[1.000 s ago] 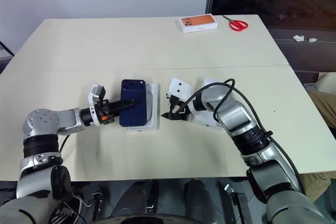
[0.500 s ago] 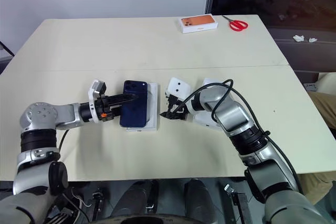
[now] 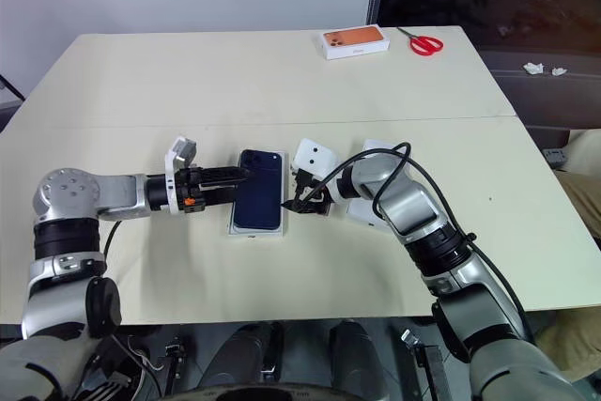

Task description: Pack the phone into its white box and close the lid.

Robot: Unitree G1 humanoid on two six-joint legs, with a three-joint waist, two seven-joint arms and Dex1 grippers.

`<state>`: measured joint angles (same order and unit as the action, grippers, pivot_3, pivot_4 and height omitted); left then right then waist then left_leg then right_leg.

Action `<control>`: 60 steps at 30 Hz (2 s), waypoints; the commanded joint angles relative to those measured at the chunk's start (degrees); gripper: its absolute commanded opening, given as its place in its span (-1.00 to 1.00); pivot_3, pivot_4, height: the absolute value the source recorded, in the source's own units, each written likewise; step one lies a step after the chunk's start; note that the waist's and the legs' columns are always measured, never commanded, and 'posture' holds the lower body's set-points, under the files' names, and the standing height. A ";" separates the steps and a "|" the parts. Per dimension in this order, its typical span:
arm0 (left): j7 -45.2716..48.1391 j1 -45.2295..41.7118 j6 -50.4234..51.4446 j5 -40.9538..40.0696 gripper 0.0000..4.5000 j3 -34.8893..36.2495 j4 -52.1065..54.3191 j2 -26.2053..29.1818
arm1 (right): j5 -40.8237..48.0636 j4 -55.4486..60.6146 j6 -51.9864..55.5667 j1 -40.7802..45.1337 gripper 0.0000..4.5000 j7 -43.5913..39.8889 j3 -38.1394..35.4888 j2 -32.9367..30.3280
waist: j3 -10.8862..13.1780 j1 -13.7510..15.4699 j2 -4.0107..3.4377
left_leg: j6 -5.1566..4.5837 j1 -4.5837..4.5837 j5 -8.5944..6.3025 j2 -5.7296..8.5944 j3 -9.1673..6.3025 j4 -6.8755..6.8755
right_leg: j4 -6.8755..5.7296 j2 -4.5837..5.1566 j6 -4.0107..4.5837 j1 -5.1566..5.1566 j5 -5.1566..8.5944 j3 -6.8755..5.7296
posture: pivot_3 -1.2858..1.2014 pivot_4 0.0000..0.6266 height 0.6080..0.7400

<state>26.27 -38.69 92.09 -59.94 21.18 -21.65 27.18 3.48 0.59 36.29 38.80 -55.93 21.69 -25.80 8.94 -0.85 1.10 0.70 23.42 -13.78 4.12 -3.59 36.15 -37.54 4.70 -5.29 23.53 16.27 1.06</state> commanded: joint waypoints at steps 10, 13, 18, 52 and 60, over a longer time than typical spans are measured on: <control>-4.90 1.04 0.41 -16.20 0.98 -0.96 4.82 10.05 | 0.39 0.41 -0.97 0.94 0.71 0.35 -0.41 0.20 | 0.01 -0.16 0.00 | 0.01 0.00 0.01 0.00 0.00 -0.01 | -0.01 0.00 0.00 0.02 0.00 0.02 | 0.03 -0.52 1.00; -4.93 2.09 0.41 -17.72 0.98 -0.60 7.56 13.19 | 0.44 0.39 -1.14 0.86 0.71 0.34 -0.65 -0.06 | 0.01 -0.16 0.00 | 0.01 0.00 0.01 0.00 0.00 -0.02 | -0.01 0.00 0.00 0.02 0.00 0.02 | 0.03 -0.52 1.00; -5.90 3.35 -3.27 -13.51 0.98 2.34 9.94 14.65 | 0.49 -0.03 -1.69 1.09 0.71 0.44 -1.13 -0.27 | 0.01 -0.12 0.00 | 0.01 0.00 0.01 0.00 0.00 -0.01 | -0.02 0.00 0.00 0.02 0.00 0.02 | 0.03 -0.52 1.00; 7.99 6.70 -32.88 26.19 -0.98 -24.97 8.06 -4.75 | -7.52 -11.88 -9.62 0.94 -1.00 5.31 1.56 0.36 | -0.06 1.48 -0.08 | -0.13 -0.13 -0.07 0.11 -0.04 0.14 | 0.03 0.05 0.01 -0.32 0.00 -0.10 | 0.03 -0.52 1.00; 9.68 0.82 -35.43 30.26 -0.98 -25.54 1.01 -12.54 | -7.33 -13.27 -11.12 -1.46 -1.00 3.78 -1.77 -6.51 | -0.07 3.34 -0.11 | -0.35 -0.05 -0.20 0.27 -0.23 0.62 | 0.28 0.06 0.00 -0.48 0.00 -0.29 | 0.03 -0.52 1.00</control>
<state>34.83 -37.90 56.32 -30.22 -0.02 -19.03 17.49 -3.24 -11.80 25.01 38.12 -52.03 21.08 -31.08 8.87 2.49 0.99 0.32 23.37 -14.00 4.40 -3.84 36.85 -37.24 4.78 -5.29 22.96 16.26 0.73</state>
